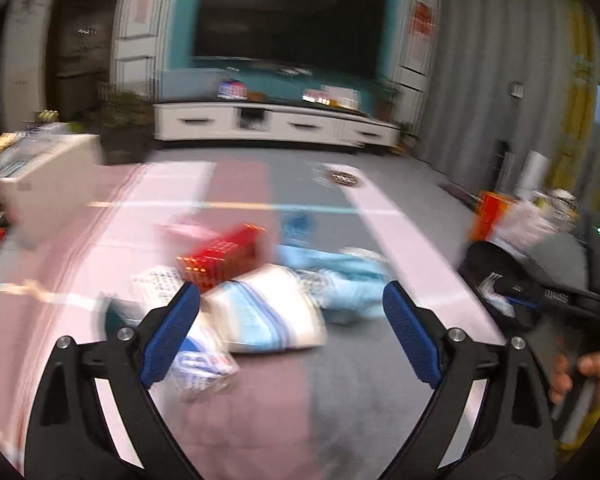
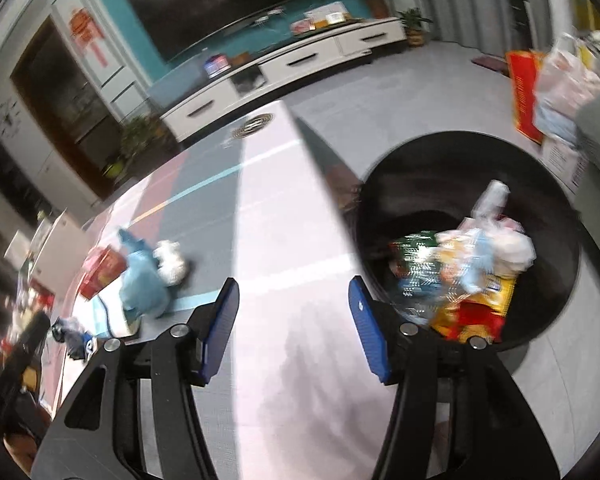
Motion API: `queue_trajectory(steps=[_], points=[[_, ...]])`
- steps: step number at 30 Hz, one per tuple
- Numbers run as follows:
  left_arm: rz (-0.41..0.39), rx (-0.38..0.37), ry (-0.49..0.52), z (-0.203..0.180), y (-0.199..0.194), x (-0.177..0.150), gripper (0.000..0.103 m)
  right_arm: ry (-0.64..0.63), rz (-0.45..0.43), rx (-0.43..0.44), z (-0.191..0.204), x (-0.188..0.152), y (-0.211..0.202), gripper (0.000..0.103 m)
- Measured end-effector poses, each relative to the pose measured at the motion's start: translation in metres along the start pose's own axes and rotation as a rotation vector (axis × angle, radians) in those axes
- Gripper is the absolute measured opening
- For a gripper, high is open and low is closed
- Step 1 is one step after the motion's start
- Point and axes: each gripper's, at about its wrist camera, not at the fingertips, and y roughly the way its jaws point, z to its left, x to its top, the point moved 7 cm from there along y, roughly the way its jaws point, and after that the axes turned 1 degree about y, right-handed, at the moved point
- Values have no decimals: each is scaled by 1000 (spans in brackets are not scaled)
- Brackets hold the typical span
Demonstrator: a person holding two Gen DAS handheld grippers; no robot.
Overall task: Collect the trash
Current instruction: 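Grasp the blue cloth with the right tool while the left tool grasps the dark green bag, then lift the blue cloth and dark green bag and carry them toward the bin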
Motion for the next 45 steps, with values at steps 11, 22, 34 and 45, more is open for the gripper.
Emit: queue_trajectory(steps=[11, 22, 34, 45], points=[[95, 105, -201, 100, 5, -20, 93, -108, 35, 125, 88, -17, 34, 60], [166, 132, -272, 121, 26, -44, 93, -8, 65, 189, 114, -17, 69, 60], [189, 110, -270, 123, 31, -49, 67, 44, 82, 209, 127, -17, 90, 60], [187, 87, -229, 114, 23, -49, 50, 39, 121, 194, 124, -25, 88, 21]])
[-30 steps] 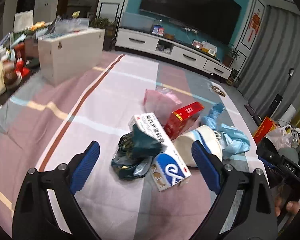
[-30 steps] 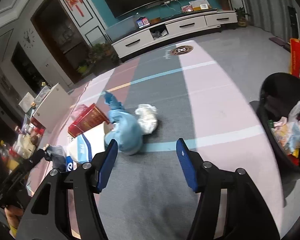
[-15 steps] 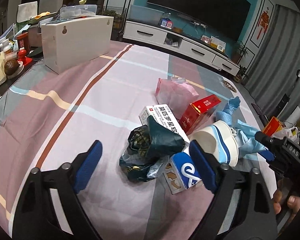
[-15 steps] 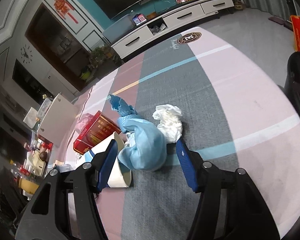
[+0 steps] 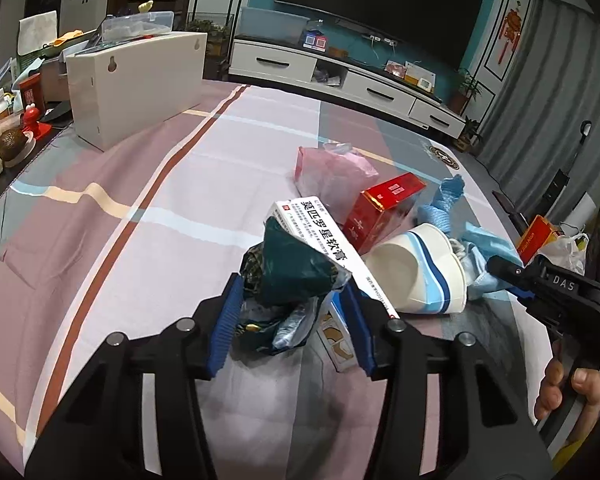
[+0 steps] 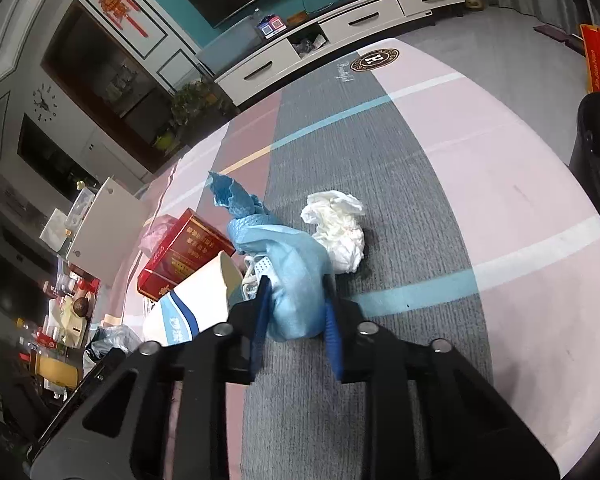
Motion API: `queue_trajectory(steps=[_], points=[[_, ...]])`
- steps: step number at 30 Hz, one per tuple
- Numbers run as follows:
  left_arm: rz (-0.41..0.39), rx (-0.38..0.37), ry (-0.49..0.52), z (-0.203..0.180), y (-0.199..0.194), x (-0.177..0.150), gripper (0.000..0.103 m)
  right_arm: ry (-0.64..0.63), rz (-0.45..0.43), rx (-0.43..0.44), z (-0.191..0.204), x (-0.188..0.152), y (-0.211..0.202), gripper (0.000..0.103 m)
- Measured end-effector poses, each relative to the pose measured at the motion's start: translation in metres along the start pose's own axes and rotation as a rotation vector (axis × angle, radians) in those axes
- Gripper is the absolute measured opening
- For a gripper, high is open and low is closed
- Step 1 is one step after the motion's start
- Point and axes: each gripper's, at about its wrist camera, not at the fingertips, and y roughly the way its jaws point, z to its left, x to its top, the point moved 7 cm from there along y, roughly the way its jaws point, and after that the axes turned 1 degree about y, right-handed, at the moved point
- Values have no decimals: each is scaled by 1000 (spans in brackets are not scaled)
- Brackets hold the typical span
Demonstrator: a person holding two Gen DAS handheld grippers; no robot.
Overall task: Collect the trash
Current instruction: 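Lift the blue cloth and dark green bag and carry them toward the bin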
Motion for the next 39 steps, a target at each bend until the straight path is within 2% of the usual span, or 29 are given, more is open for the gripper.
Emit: queue_trajectory(steps=[6, 7, 15, 23, 31, 39], points=[[-52, -25, 3, -1, -23, 8, 43, 0, -48, 31, 3, 3, -21, 16], [-59, -34, 4, -2, -26, 9, 43, 12, -68, 61, 3, 4, -31, 16], [-132, -142, 19, -22, -52, 17, 43, -11, -141, 97, 3, 10, -63, 16], [-95, -272, 41, -59, -45, 10, 44, -36, -200, 49, -9, 14, -86, 16], [-117, -354, 141, -110, -47, 6, 44, -29, -238, -13, -38, 18, -112, 16], [-64, -462, 251, -178, -40, -19, 44, 11, -309, -75, -83, 24, -152, 16]])
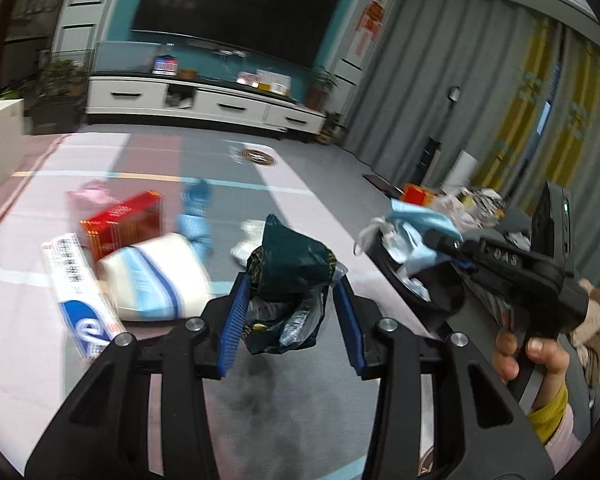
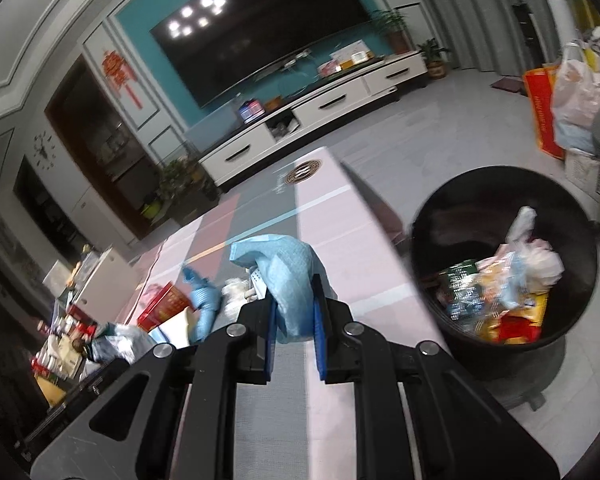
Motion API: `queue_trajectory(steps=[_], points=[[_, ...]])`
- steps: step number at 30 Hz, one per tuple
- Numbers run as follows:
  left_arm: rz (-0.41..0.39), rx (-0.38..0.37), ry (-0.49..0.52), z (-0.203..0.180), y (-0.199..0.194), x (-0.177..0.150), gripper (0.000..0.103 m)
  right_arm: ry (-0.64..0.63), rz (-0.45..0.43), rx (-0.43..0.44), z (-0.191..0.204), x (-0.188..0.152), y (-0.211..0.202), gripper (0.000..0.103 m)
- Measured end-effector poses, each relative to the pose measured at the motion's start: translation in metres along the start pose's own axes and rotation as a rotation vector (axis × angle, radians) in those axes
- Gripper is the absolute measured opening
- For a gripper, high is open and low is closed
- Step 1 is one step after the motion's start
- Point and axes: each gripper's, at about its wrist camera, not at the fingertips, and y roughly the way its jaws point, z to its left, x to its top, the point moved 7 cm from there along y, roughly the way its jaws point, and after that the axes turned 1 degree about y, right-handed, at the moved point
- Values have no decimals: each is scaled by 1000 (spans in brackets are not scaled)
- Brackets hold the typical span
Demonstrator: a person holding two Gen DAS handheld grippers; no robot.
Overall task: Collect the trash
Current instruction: 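Lift the blue cloth and dark green bag and carry them toward the bin, then open both tools over the black bin to drop the cloth and bag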
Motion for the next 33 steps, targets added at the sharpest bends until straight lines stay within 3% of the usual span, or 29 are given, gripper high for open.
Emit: queue_trajectory(steps=[5, 18, 22, 33], points=[[74, -74, 26, -39, 27, -12, 44, 22, -45, -53, -33, 11, -21, 16], [133, -247, 79, -136, 103, 0, 45, 136, -99, -134, -111, 31, -58, 16], [159, -263, 91, -161, 133, 2, 45, 156, -109, -161, -127, 34, -65, 16], [215, -220, 115, -191, 184, -4, 49, 257, -75, -221, -177, 33, -65, 17]])
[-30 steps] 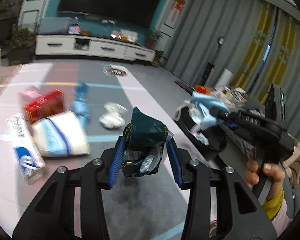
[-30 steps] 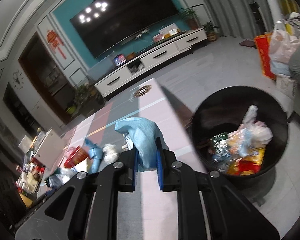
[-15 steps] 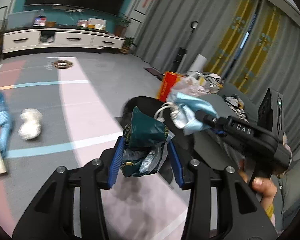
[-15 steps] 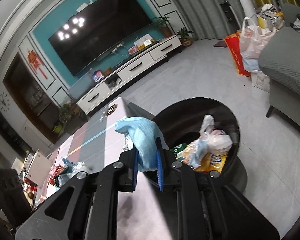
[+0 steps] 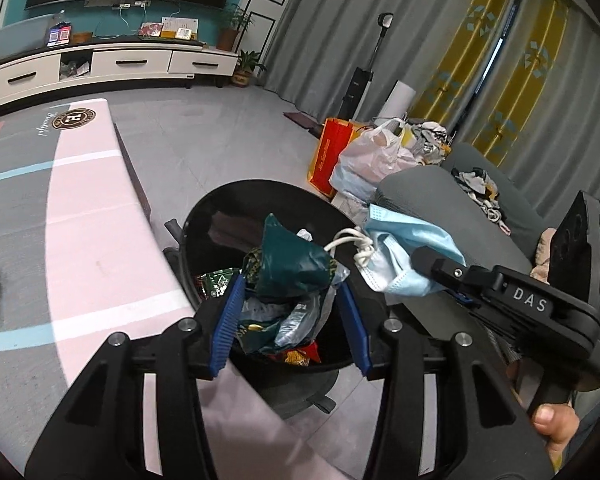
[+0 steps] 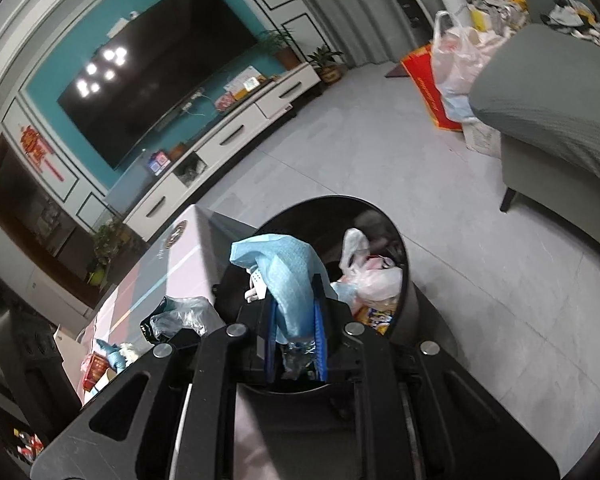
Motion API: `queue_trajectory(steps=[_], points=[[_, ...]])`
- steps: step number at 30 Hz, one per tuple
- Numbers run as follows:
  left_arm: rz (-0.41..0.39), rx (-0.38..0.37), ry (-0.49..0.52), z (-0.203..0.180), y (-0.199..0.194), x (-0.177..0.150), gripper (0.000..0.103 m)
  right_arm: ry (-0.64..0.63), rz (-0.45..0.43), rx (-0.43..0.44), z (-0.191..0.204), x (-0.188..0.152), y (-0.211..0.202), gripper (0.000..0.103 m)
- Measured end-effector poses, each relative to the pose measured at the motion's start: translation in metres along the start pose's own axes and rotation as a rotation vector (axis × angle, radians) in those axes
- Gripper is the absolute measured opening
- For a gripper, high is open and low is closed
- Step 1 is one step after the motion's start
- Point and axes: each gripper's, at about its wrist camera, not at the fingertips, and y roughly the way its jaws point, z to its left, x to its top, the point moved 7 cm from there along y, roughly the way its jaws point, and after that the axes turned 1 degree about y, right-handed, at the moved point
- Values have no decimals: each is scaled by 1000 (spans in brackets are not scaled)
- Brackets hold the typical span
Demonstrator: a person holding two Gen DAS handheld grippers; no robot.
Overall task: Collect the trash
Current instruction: 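Open both tools over the black bin to drop the cloth and bag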
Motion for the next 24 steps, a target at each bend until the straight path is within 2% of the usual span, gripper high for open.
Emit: queue_trajectory(steps=[3, 5, 6, 8, 16, 24], points=[[11, 1, -6, -1, 8, 2, 55, 25, 16, -8, -8, 1, 4, 19], [9, 4, -7, -2, 11, 4, 70, 39, 25, -12, -10, 1, 6, 32], [6, 4, -8, -2, 11, 5, 73, 47, 30, -11, -12, 1, 8, 35], [0, 3, -15, -1, 9, 6, 79, 67, 40, -17, -14, 0, 9, 52], [-17, -6, -17, 6, -15, -5, 88, 66, 57, -13, -8, -3, 13, 54], [-36, 61, 63, 19, -65, -38, 91, -19, 94, 9, 26, -16, 25, 54]])
